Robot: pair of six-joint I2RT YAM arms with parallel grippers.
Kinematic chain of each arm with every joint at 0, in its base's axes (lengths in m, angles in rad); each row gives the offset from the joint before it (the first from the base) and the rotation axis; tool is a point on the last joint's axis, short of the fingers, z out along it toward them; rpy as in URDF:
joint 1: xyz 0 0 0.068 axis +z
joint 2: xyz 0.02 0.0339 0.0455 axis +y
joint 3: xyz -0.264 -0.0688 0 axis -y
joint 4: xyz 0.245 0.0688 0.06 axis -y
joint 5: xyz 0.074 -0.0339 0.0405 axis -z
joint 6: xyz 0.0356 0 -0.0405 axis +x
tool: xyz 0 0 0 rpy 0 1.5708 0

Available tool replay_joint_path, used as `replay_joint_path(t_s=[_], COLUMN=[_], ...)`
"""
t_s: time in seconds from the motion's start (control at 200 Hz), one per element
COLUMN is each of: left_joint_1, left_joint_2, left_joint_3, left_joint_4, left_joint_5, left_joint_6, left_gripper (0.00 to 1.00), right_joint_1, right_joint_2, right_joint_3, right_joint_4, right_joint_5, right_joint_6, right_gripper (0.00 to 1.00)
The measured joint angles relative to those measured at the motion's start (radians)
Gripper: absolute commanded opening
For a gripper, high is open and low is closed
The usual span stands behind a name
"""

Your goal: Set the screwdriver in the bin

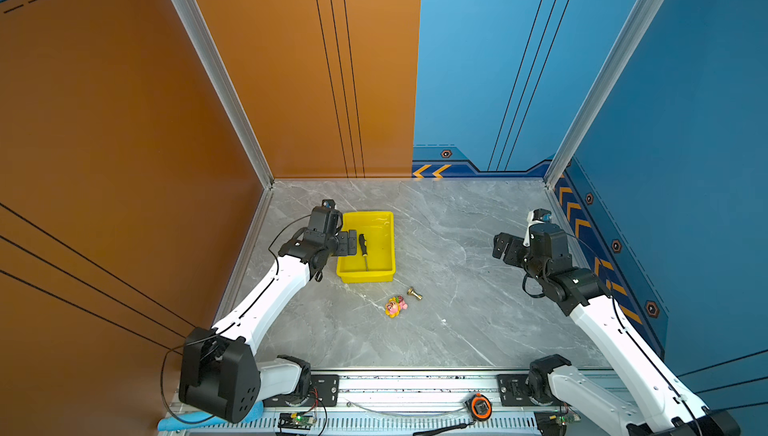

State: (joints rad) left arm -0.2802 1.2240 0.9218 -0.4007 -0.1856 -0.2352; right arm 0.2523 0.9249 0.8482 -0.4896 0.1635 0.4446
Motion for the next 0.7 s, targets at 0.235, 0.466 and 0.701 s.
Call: replay_joint_path(t_s=[0.235, 0.466, 0.701], left_joint_1=[0.085, 0.117, 0.14], left_joint_2=[-0.229, -0.235, -0.24], left_joint_3=[-0.19, -0.322, -0.475], left_joint_4=[0.071, 0.21, 0.441], left_joint_5=[-0.088, -0.126, -0.127], left_joint_6=[-0.008, 0.018, 0.127], left_gripper=[0.98, 0.98, 0.98], right_joint_1=[-0.095, -0.177, -0.2], right_joint_2=[-0.036, -0.079, -0.341], right_joint_3=[-0.077, -0.226, -0.552], right_joint_4=[-0.001, 0.075, 0.379], right_joint_5=[0.05, 0.136, 0.145], right_joint_6=[0.0, -0.028, -0.201], right_gripper=[1.0, 1.0, 1.0])
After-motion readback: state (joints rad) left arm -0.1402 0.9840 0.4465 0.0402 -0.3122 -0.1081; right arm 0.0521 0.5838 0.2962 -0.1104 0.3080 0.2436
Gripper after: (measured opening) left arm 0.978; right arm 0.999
